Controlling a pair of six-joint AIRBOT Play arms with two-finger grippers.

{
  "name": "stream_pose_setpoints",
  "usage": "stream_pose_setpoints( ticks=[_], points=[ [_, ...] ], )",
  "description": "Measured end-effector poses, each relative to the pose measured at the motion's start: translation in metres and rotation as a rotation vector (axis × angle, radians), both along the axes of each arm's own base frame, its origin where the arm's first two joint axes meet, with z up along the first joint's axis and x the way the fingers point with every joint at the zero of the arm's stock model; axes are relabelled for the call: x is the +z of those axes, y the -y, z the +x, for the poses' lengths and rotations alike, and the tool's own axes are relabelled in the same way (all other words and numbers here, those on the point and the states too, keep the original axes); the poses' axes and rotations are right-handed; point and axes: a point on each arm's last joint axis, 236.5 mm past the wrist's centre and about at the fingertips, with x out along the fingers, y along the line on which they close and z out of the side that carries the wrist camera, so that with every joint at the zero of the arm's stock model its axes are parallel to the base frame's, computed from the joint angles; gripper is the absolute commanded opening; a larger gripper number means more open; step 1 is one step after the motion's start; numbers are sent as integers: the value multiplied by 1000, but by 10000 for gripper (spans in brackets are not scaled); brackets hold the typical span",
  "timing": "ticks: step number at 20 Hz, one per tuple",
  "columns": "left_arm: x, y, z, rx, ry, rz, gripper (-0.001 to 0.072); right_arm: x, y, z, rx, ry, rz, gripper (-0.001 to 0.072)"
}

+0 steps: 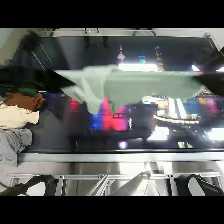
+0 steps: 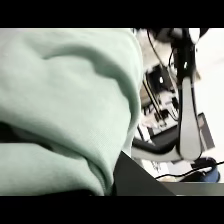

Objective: Fold the shirts.

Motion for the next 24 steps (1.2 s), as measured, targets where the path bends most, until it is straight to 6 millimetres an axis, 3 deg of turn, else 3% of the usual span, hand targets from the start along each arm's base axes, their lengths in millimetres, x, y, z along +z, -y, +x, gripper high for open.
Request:
stream_pose_setpoints(
  ticks=[2,4,6,8,10,11,12,14,15,16,17,18,19,21,24],
  points=[
    [26,-6,-13,24,52,-22,22,38,-7,-16,-12,127,-15,26],
    [38,-4,-29,22,95,-4,21,59,-17,-30,-4,201,-37,26],
    [29,4,-40,20,102,61,21,63,-29,-40,34,214,-33,26],
    [3,12,-41,37,65,135,20,49,-44,-42,99,166,2,26],
    [-33,20,-39,52,-9,184,22,20,-58,-37,167,70,55,26],
    [-53,23,-37,54,-62,200,123,0,-66,-33,200,6,84,26],
    [-76,26,-35,55,-118,215,340,-24,-73,-27,228,-67,106,26],
    [-119,28,-27,74,-223,237,523,-77,-80,-11,247,-214,122,27],
    [-141,27,-21,91,-266,249,538,-104,-81,-2,241,-289,123,28],
    [-160,24,-13,113,-304,260,538,-128,-80,7,231,-349,129,138],
    [-176,20,-4,136,-332,271,565,-151,-79,18,211,-406,134,475],
    [-189,13,6,164,-359,277,680,-174,-75,29,187,-455,134,600],
    [-197,7,16,181,-376,277,714,-190,-70,38,169,-489,132,600],
    [-205,-10,32,199,-403,266,714,-210,-57,51,137,-538,140,600],
    [-216,-31,37,182,-454,292,714,-230,-17,60,37,-605,113,600]
  ],
)
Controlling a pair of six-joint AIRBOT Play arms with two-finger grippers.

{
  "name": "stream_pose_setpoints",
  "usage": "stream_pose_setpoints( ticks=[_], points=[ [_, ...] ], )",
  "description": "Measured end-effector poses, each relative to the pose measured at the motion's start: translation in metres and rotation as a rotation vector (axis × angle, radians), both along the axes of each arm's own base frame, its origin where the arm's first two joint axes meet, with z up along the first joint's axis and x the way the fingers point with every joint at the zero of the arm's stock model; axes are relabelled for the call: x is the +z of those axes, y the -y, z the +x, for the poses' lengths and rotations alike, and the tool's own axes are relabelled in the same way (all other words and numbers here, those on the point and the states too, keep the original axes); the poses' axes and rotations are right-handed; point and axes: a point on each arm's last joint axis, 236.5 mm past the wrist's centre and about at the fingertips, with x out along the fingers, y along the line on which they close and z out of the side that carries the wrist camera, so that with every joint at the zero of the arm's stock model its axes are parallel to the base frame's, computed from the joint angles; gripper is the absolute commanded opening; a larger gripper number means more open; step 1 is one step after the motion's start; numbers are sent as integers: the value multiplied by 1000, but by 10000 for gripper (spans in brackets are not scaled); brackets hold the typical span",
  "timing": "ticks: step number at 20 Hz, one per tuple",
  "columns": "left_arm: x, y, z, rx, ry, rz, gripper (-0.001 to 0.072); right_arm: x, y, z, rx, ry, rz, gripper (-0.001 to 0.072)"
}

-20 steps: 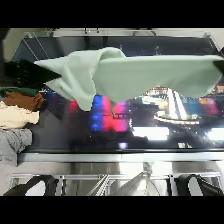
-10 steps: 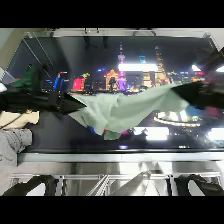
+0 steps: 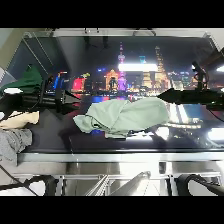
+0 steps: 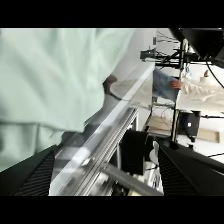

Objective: Fold the shirts.

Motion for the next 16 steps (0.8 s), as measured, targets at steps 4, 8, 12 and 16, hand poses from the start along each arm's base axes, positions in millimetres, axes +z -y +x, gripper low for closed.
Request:
stream_pose_setpoints(
  ticks=[4,8,12,16],
  points=[
    [-44,-10,-26,-47,-113,109,714,-50,51,-37,-106,-240,-69,599],
    [-80,-6,-40,-35,-171,190,712,-92,39,-83,-160,-432,12,598],
    [-95,5,-29,-33,-121,261,710,-110,6,-88,-167,-453,70,517],
    [-103,25,-12,-83,-78,290,704,-126,-19,-81,-170,-450,76,436]
  ],
)
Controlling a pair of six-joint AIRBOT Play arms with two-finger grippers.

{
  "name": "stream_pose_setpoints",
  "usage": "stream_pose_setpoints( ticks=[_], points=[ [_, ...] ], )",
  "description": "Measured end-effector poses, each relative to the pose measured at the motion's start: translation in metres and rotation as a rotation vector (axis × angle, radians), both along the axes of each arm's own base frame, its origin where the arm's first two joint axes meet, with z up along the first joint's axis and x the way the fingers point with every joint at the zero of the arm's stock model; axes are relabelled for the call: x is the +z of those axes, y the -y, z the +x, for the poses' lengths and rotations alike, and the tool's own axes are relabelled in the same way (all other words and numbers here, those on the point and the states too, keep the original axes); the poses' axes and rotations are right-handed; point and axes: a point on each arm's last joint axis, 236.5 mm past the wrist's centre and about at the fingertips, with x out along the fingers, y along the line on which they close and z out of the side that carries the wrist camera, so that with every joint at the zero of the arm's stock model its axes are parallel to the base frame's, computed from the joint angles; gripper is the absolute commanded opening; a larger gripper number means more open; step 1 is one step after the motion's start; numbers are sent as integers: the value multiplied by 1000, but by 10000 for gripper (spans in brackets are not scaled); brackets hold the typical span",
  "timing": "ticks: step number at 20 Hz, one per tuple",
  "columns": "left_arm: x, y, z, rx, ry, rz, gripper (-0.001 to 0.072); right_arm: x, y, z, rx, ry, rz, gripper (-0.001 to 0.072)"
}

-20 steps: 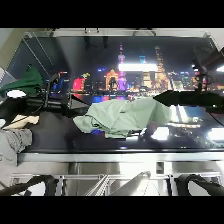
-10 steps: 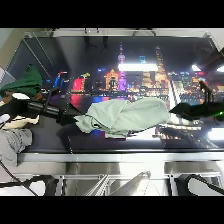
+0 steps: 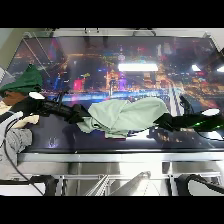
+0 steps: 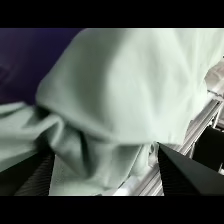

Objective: Fold the shirts.

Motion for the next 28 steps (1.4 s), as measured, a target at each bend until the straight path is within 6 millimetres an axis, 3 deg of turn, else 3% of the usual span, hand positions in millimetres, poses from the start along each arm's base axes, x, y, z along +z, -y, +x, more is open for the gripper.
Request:
stream_pose_setpoints(
  ticks=[5,6,7,8,9,13,16,19,22,25,27,28],
  points=[
    [7,28,14,-100,5,-26,702,-7,-8,7,-4,6,-5,407],
    [11,30,18,-110,15,-28,679,-7,-7,10,-7,12,-13,180],
    [15,32,23,-113,25,-29,479,-9,-5,12,-7,24,-28,24],
    [19,34,28,-115,38,-29,282,-11,-4,14,-1,33,-38,27],
    [21,35,31,-115,47,-30,41,-8,-5,17,0,52,-31,27],
    [35,39,40,-132,73,-40,18,14,-17,30,21,123,37,26],
    [55,35,43,-152,96,-58,18,52,-12,48,28,219,72,26],
    [99,19,49,-129,174,-85,19,124,12,70,12,393,77,26],
    [180,2,50,-52,294,-210,19,234,45,80,-25,661,28,26],
    [282,-14,38,30,477,-384,20,354,51,59,-32,988,-58,25],
    [329,-22,23,58,584,-433,18,418,44,34,-36,1175,-132,25],
    [344,-23,12,65,617,-446,18,438,40,22,-36,1240,-161,26]
  ],
)
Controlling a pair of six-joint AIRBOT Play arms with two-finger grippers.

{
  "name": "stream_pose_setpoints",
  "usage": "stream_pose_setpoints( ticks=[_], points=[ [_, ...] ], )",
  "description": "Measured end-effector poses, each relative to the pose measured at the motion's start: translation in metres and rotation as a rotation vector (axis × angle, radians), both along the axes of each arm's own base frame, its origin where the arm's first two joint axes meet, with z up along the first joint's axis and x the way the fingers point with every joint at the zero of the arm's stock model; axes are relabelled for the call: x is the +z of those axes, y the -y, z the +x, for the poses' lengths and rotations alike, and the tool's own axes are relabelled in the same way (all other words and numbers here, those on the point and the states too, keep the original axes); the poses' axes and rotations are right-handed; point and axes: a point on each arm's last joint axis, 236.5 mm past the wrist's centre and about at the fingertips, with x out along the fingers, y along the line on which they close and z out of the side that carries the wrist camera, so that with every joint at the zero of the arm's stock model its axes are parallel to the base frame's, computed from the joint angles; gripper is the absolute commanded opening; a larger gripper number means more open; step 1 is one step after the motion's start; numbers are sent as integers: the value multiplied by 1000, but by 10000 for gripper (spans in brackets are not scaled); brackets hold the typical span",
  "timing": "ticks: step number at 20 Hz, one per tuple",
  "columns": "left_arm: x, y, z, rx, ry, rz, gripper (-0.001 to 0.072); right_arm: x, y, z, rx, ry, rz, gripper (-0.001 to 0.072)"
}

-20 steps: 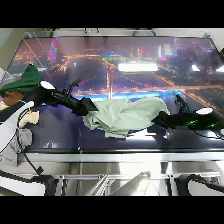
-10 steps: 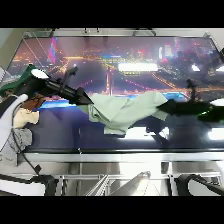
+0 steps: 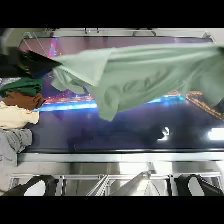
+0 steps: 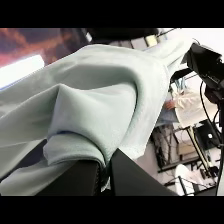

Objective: Fold the shirts.

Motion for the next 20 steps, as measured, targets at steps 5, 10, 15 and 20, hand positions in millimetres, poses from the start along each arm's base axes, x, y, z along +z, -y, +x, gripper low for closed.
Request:
stream_pose_setpoints(
  ticks=[5,10,15,20],
  points=[
    [19,11,-48,2,39,-42,20,34,-28,-41,39,112,-59,26],
    [-3,4,-24,133,20,-88,21,-2,-41,-10,124,-10,15,27],
    [-44,-1,42,148,24,-89,16,-94,-69,68,213,-232,51,26],
    [-9,17,37,-2,134,-144,9,-110,-89,71,266,-255,31,26]
  ],
)
